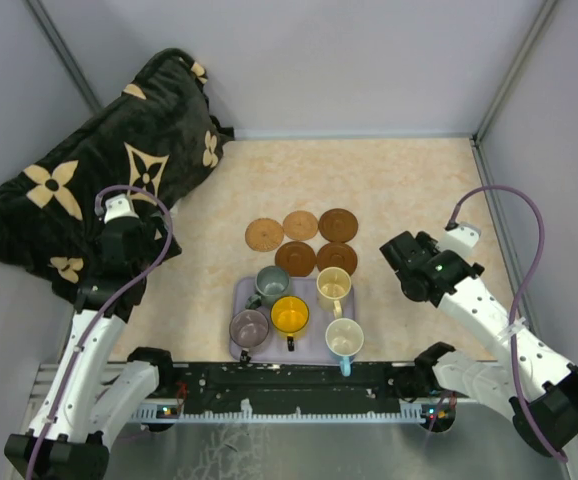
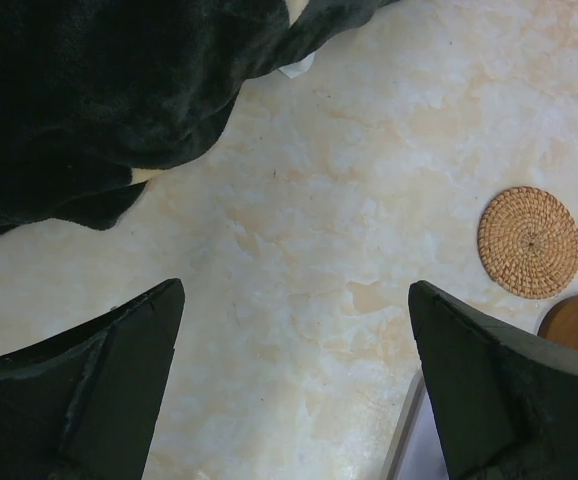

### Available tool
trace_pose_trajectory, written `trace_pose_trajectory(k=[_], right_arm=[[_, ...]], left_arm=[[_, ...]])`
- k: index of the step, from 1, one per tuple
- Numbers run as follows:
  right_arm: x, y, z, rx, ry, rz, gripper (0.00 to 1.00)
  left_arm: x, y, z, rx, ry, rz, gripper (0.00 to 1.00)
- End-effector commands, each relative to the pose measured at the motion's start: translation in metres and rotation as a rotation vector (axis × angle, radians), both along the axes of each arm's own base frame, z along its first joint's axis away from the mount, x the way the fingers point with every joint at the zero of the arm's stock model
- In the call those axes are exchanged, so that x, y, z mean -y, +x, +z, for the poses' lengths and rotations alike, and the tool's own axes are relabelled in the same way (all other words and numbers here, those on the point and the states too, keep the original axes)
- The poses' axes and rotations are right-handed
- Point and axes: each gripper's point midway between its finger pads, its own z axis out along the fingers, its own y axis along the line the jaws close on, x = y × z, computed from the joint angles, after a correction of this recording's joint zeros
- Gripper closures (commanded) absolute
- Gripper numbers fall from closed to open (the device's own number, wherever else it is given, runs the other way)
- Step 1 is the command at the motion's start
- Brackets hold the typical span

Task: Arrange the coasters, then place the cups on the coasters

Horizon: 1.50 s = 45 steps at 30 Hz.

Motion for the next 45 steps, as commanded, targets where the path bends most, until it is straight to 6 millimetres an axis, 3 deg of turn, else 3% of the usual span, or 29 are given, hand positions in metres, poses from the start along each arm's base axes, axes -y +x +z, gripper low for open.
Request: trace_pose_trajectory(k=[1,22,33,45], right_arm=[[0.003,0.006,0.015,0.077,-0.009,-0.029,0.01],[0.0,0.007,0.019,0.102,0.023,-0.007,0.01],[-0.02,0.026,0.035,0.168,0.069,0.142,0.01],[-0.044,0.06,0.063,0.263,0.103,0.21,0.01]], left_arm=[[0.001,0.004,0.013,0.036,-0.008,-0.007,0.01],[0.009,0.007,0.008,0.03,-0.029,-0.046,0.01],[0.023,0.017,-0.006,-0.012,-0.078,-0.087,0.01],[0.04,0.034,0.005,0.018,-0.132,-0.15,0.01]])
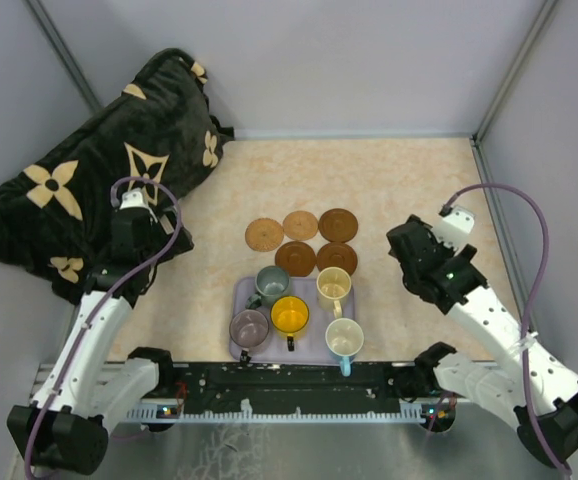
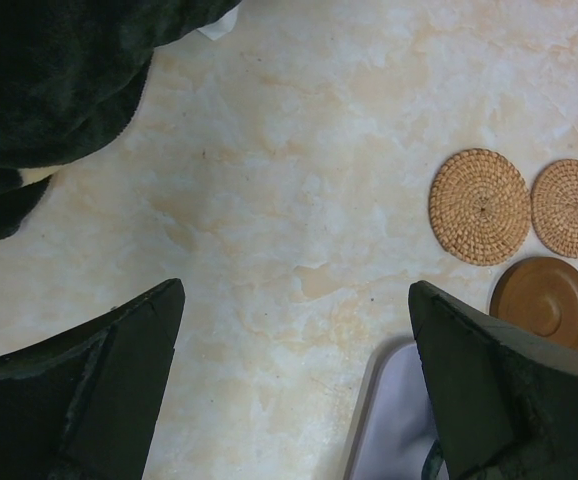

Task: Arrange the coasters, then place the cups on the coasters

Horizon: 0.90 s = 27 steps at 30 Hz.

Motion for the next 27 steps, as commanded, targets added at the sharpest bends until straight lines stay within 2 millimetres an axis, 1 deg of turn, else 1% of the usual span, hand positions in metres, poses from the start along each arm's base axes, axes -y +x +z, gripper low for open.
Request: trace_pose_trajectory(k=[1,7,9,10,11,13,16,18,21,22,27], right_arm=[[-0.019,0.029,0.034,0.086,-0.001,0.066,0.01],[-0.032,0.058,0.043,0.107,-0.06,0.098,0.01],[-0.037,0.071,0.041,0.096,-0.058,0.119,0.01],[-0.037,0.079,0.037,0.071,-0.036,0.124,0.01],[-0.045,0.088,0.027,0.028,0.027,0.17,0.01],[-0.052,0.103,0.01,-0.032,0.107,0.207,0.01],[-0.064,0.113,-0.011,-0.083,0.132,0.251,0.04],[-0.069,0.115,-0.026,-0.104,0.144,0.271,0.13],[-0.073,0.114,-0.046,-0.139,0.153,0.286,0.33],[-0.075,0.113,-0.051,-0.151,0.158,0.293,0.37],[-0.088,0.101,-0.07,-0.179,0.199,0.359,0.49]], left_arm=[[0.015,0.017,0.024,0.083,-0.058,-0.057,0.01],[0.028,0.031,0.022,0.081,-0.115,-0.084,0.01],[0.032,0.038,0.02,0.079,-0.125,-0.093,0.01],[0.034,0.04,0.019,0.076,-0.131,-0.101,0.01],[0.037,0.043,0.019,0.077,-0.138,-0.111,0.01],[0.043,0.048,0.015,0.069,-0.145,-0.119,0.01],[0.049,0.056,0.006,0.057,-0.135,-0.125,0.01],[0.054,0.061,-0.004,0.039,-0.136,-0.132,0.01],[0.07,0.068,-0.018,0.007,-0.164,-0.171,0.01],[0.076,0.07,-0.023,-0.005,-0.168,-0.184,0.01],[0.103,0.076,-0.046,-0.054,-0.129,-0.235,0.01]])
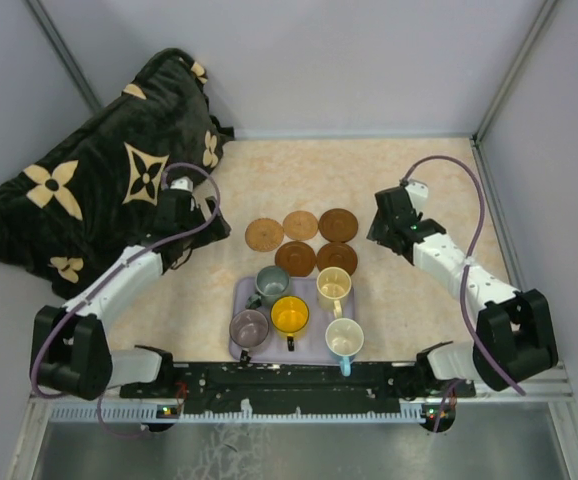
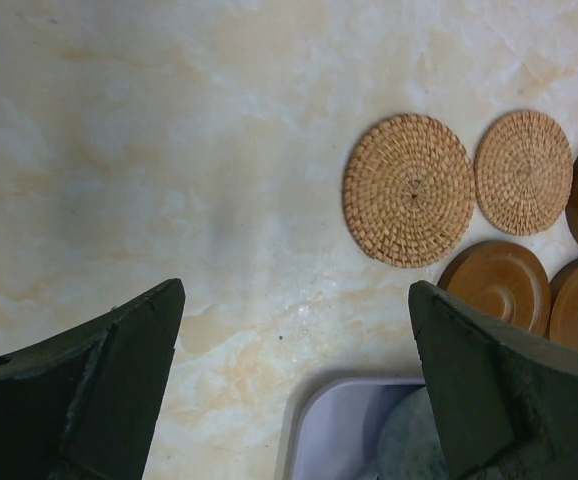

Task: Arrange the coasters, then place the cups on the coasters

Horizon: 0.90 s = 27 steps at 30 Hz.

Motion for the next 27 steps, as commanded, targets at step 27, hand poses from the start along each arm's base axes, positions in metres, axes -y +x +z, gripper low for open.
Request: trace_pose_trajectory(k=[27], right_arm=[[-0.052,-0.028,-0.102,-0.255,-0.058,0.109,0.45]], left_arm=[[0.052,0.015,-0.028,-0.002,0.022,-0.139,0.01]])
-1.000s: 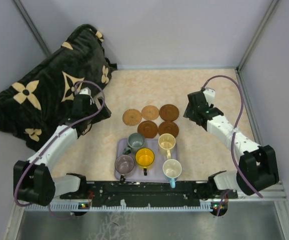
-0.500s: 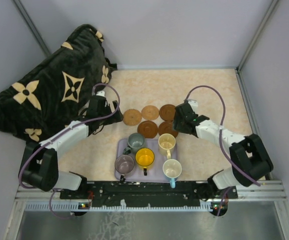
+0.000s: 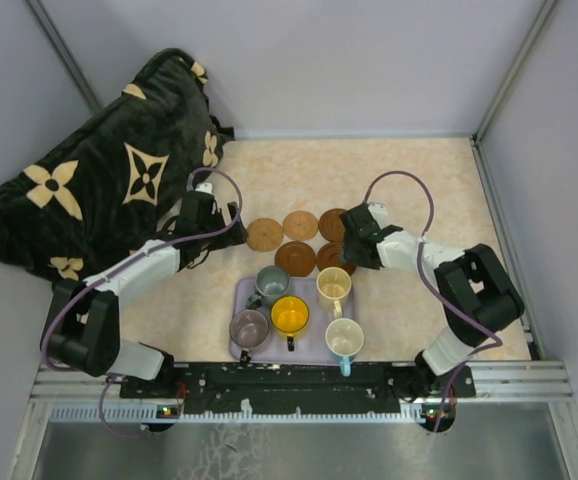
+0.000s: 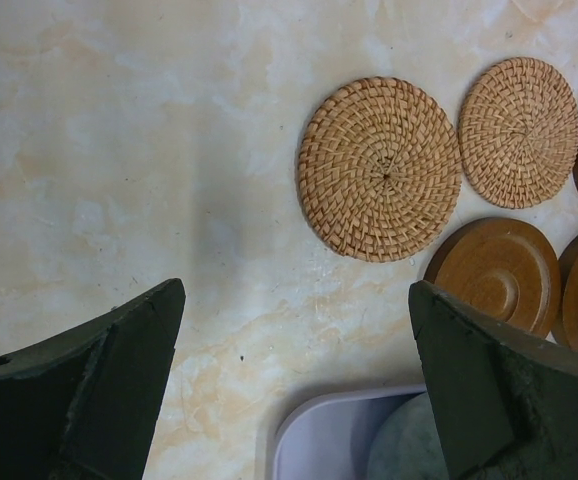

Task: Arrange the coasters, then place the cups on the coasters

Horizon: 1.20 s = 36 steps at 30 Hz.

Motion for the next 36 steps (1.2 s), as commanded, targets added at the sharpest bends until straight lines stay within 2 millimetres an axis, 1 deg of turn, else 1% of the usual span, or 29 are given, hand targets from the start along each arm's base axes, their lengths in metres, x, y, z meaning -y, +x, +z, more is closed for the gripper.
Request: trace_pose_trajectory(k=[1,5,6,9,11,16,19,24,27,31,36], right_arm=[[0.016,-0.006,-0.01,-0.042,-0.093,-0.073,0.46],[0.029,-0.004,-0.011,-0.037,-0.149,-0.123,0.48],[0.033,-0.004,-0.017,-0.054,-0.169,-0.131,0.48],[0.047,0.003,-0.022,-0.07,-0.198,-0.172,0.5],[0.059,0.007,-0.024,-0.085,-0.216,-0.21,0.51],[0.094,0.022,-0.019,-0.075,-0.239,-0.313,0.51],[0.109,0.032,-0.01,-0.052,-0.232,-0.351,0.52],[0.124,0.053,0.012,0.018,-0.223,-0.371,0.52],[0.133,0.066,0.021,0.041,-0.212,-0.384,0.52],[0.136,0.082,0.025,0.052,-0.207,-0.385,0.52],[0.141,0.108,0.027,0.06,-0.206,-0.397,0.53]], left_arm=[[0.006,0.008,0.007,0.032,-0.01,-0.018,0.01],[0.006,0.009,0.003,0.024,-0.005,-0.021,0.01],[0.006,0.009,0.003,0.022,-0.004,-0.02,0.01],[0.005,0.008,0.002,0.018,0.0,-0.018,0.01],[0.003,0.007,0.003,0.018,0.007,-0.014,0.01],[-0.003,0.006,0.005,0.029,0.027,0.0,0.01],[-0.002,0.006,0.005,0.029,0.026,-0.004,0.01],[-0.001,0.006,0.009,0.035,0.017,-0.003,0.01],[-0.003,0.008,0.012,0.05,0.025,0.003,0.01],[-0.004,0.011,0.015,0.067,0.031,0.007,0.01],[-0.008,0.015,0.017,0.076,0.052,0.024,0.01]])
